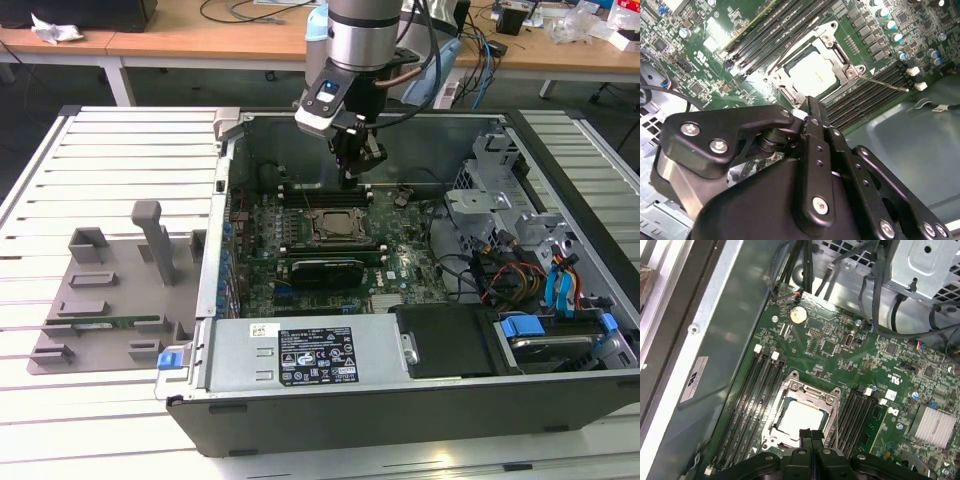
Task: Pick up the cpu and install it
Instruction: 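Install the first cpu locking lever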
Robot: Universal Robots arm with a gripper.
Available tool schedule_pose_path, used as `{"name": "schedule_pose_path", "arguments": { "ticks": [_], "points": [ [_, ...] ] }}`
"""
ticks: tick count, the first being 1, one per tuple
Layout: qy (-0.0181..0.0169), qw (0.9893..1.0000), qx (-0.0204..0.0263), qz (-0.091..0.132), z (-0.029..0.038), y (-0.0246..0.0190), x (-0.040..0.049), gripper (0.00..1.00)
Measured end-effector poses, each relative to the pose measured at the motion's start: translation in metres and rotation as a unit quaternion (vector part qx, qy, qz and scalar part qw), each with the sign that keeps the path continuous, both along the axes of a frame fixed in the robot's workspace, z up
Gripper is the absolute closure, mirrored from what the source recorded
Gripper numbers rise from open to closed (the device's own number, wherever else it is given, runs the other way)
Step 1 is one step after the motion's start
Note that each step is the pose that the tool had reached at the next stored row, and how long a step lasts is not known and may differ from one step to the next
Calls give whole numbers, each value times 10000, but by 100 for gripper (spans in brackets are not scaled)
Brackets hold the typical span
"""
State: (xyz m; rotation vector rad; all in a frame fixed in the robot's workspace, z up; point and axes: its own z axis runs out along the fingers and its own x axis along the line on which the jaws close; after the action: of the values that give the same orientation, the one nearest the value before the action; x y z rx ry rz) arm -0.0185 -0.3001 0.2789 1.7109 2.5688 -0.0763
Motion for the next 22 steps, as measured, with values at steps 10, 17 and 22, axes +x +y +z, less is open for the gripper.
{"name": "schedule_pose_path", "arguments": {
  "ticks": [10,17,22],
  "points": [
    [0,9984,0,563,0,0,0,89],
    [0,9964,0,843,0,0,0,89],
    [0,9939,0,1107,0,0,0,89]
  ]
}}
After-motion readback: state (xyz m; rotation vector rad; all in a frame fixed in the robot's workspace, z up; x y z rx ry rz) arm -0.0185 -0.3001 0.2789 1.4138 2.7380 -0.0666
